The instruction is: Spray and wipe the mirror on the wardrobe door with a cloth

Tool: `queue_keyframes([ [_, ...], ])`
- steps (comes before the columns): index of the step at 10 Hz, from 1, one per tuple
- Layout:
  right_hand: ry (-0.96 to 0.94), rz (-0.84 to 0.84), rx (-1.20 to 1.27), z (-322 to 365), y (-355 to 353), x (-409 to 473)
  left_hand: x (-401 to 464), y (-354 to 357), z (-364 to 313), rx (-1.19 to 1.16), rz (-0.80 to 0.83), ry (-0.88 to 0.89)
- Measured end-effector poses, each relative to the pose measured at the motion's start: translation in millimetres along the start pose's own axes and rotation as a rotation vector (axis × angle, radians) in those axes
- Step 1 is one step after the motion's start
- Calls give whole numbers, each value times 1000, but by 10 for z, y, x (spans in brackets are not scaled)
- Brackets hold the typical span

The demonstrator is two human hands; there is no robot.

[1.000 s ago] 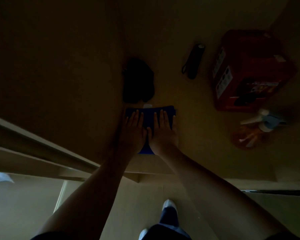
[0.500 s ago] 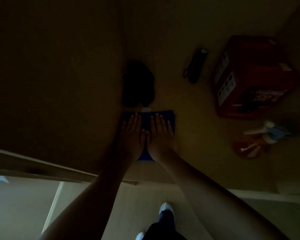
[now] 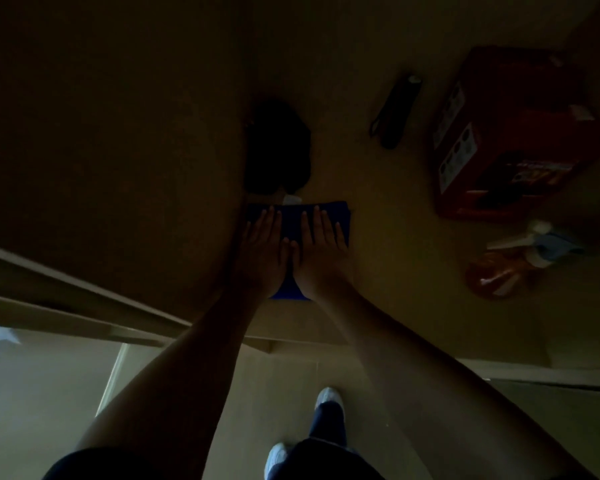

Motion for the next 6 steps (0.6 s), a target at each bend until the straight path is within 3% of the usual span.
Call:
queue_keyframes([
  [2,-72,162,73,0,-166,-203,-318,-122,-62,-34,50,-44],
  [3,-19,223,165,57,-177,-465,-625,-207,-190,-155,88,9],
  [4,56,250,382,235,-219,-870,-952,-374,-223,-304,110,79],
  [6,106,188,466,817,-321,-1740,-1910,-879,185,-383,17,239],
])
Point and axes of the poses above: each hand's wrist, its own x-axis towards the middle knuckle, its own y-axis out of the palm, z = x × y, the point moved 9 cm from there along x, towards the middle knuckle, and after that the axes turned 5 degrees about z, right-handed, at the moved point
